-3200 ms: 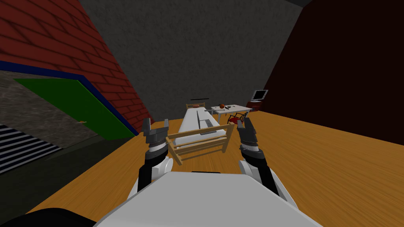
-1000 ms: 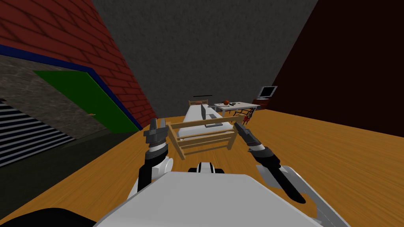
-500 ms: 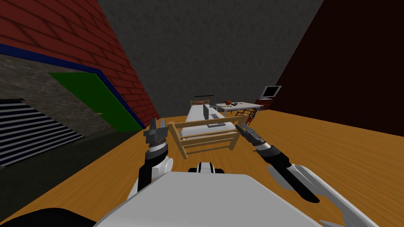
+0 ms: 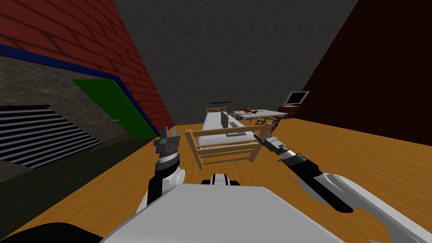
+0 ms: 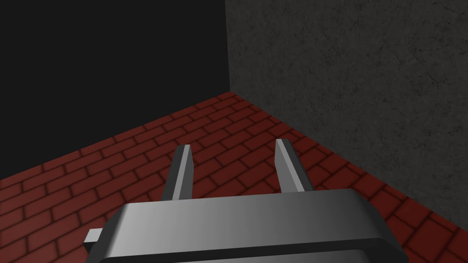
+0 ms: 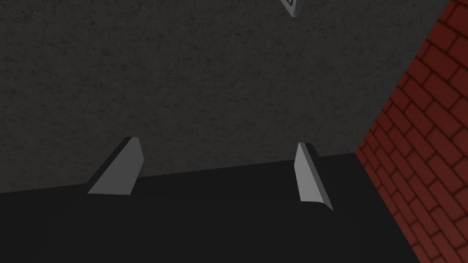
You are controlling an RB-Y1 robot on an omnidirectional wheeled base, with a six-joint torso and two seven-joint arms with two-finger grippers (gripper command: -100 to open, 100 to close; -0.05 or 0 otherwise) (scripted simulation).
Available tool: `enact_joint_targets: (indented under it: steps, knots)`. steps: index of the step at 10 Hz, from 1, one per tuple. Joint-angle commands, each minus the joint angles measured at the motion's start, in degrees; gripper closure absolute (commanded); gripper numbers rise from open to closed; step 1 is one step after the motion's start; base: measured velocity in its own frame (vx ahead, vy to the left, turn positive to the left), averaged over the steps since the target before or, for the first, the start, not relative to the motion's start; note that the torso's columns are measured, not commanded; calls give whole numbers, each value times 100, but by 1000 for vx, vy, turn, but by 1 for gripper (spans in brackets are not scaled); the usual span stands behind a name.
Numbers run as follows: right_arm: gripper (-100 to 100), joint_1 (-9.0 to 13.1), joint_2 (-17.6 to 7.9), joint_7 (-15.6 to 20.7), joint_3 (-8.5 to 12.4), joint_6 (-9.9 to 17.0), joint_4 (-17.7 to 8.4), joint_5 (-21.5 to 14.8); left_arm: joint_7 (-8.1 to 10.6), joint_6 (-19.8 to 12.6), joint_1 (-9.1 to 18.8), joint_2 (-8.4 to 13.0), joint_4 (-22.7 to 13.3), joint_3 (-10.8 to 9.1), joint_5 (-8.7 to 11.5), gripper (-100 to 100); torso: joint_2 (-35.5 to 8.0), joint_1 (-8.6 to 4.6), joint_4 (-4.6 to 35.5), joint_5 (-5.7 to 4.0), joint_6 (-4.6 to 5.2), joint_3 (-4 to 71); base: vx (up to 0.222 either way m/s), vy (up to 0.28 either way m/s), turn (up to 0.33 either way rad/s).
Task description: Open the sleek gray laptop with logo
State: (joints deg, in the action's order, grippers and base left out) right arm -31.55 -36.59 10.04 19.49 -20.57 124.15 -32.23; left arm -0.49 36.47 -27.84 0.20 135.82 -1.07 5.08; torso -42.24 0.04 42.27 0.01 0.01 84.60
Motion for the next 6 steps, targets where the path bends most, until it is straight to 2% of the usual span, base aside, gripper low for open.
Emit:
enact_joint_targets:
  steps: [1,3,4,6]
  knots:
    - [-100,-77,-465,122,248,245,-242,-415,0,0,0,0,0,0,0,0,0,8,0,2,-2,0,33,168,122]
    - [-100,-152,-808,229,436,435,-468,-686,0,0,0,0,0,0,0,0,3,-3,0,0,-1,2,70,154,134]
    - [-100,-152,-808,229,436,435,-468,-686,0,0,-1,0,0,0,0,0,8,-7,-2,-2,-1,5,55,128,29]
    - [-100,-233,-1128,362,612,627,-727,-935,0,0,0,0,0,0,0,0,-14,-12,4,-4,-1,-9,53,129,109]
